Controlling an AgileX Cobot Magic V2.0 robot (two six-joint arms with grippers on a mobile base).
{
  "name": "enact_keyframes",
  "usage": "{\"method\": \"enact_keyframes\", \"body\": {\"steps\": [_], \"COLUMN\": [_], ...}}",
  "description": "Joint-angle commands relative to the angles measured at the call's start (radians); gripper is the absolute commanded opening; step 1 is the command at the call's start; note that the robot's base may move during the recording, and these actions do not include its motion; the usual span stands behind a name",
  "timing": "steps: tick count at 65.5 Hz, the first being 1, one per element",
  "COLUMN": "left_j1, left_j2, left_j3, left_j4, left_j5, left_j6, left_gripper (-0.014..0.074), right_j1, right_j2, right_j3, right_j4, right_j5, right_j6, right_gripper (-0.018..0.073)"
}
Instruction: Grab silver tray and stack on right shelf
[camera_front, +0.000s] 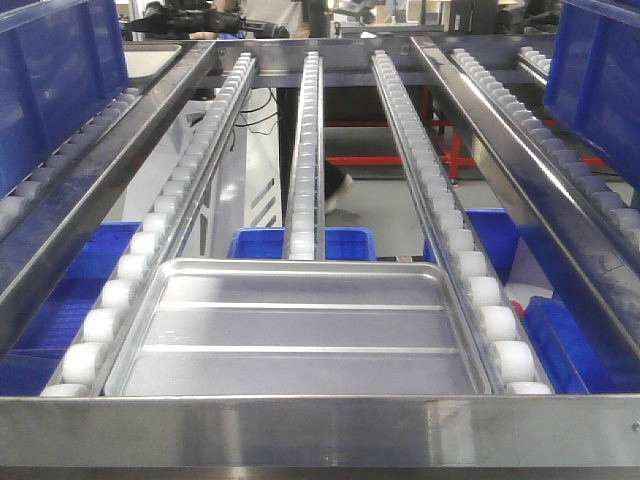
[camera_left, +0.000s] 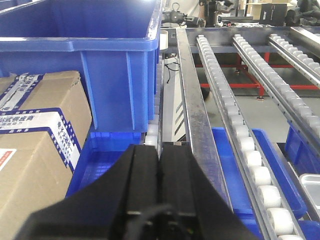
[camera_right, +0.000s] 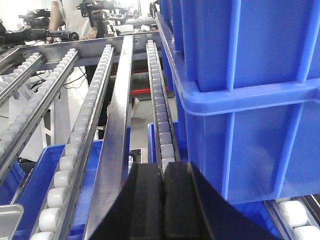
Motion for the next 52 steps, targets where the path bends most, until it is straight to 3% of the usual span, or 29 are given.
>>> {"method": "enact_keyframes", "body": {"steps": [1, 52], "left_j1": [-0.001, -0.001], "left_j2": [-0.01, -0.01], "left_j3": [0.024, 0.024], "left_j4": [-0.001, -0.001], "left_j5": [-0.091, -0.092], "left_j6": [-0.005, -0.005], "left_gripper": [-0.0091, -0.0091], "right_j1": [0.001, 0.001], "right_j2": [-0.019, -0.019], "right_j3": [-0.001, -0.001], "right_j4": [-0.001, -0.001], "right_j5": [-0.086, -0.093], "right_j6": [-0.01, -0.01], "right_gripper": [0.0052, 0.0052]}}
